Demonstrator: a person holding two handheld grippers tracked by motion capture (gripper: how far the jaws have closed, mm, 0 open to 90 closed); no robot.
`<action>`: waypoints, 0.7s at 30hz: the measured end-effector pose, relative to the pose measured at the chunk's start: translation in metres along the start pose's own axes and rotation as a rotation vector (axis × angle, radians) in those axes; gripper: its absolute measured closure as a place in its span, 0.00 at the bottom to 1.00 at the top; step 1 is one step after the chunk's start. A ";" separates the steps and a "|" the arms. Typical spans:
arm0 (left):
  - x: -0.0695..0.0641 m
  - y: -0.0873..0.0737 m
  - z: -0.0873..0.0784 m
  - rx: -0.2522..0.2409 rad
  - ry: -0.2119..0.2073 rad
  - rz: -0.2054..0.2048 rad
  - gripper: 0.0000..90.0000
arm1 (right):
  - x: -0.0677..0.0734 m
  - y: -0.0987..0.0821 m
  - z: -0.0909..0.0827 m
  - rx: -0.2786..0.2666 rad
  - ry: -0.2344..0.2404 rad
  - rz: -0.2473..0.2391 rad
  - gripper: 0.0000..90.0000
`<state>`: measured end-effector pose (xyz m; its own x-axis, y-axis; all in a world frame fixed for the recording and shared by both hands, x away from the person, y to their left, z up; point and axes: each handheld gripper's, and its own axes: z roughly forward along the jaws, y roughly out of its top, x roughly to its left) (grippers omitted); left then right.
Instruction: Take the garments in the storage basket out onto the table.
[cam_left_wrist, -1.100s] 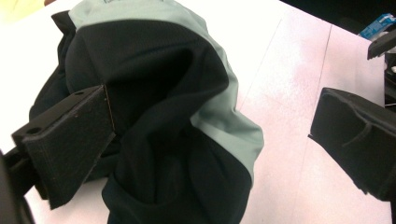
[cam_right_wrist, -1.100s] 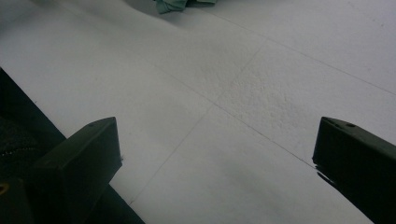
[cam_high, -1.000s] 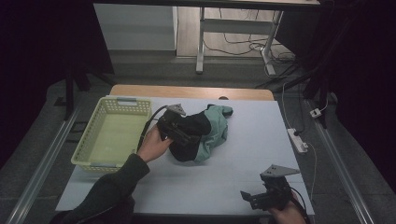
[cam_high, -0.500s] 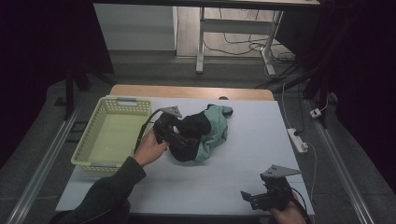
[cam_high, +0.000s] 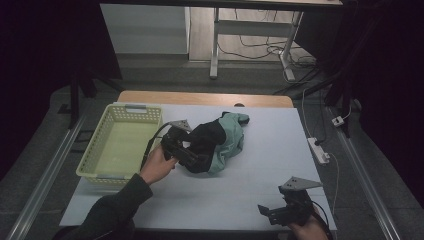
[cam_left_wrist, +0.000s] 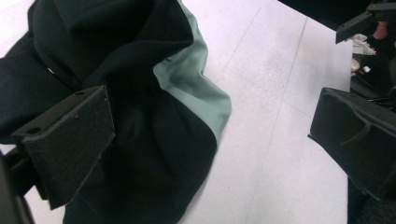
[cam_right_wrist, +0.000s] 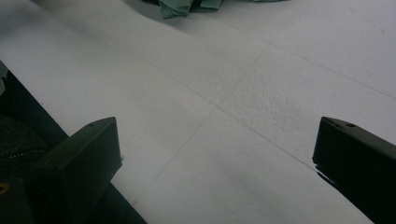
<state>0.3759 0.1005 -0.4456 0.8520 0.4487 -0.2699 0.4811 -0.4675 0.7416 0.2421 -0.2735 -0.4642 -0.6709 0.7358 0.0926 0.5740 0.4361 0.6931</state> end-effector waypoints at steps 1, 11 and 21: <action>-0.001 -0.001 0.000 0.010 -0.004 0.003 0.00 | 0.000 0.000 0.000 -0.001 0.000 0.001 0.01; -0.007 -0.008 -0.010 -0.012 -0.012 -0.011 0.00 | 0.000 0.000 0.000 -0.004 0.003 0.002 0.01; -0.015 -0.015 -0.021 -0.025 -0.047 -0.016 0.00 | 0.000 0.000 0.000 -0.003 0.000 0.000 0.01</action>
<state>0.3512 0.1163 -0.4399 0.8532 0.4197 -0.3098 0.4899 -0.4407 0.7522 0.2416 -0.2734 -0.4639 -0.6713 0.7353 0.0927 0.5724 0.4350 0.6951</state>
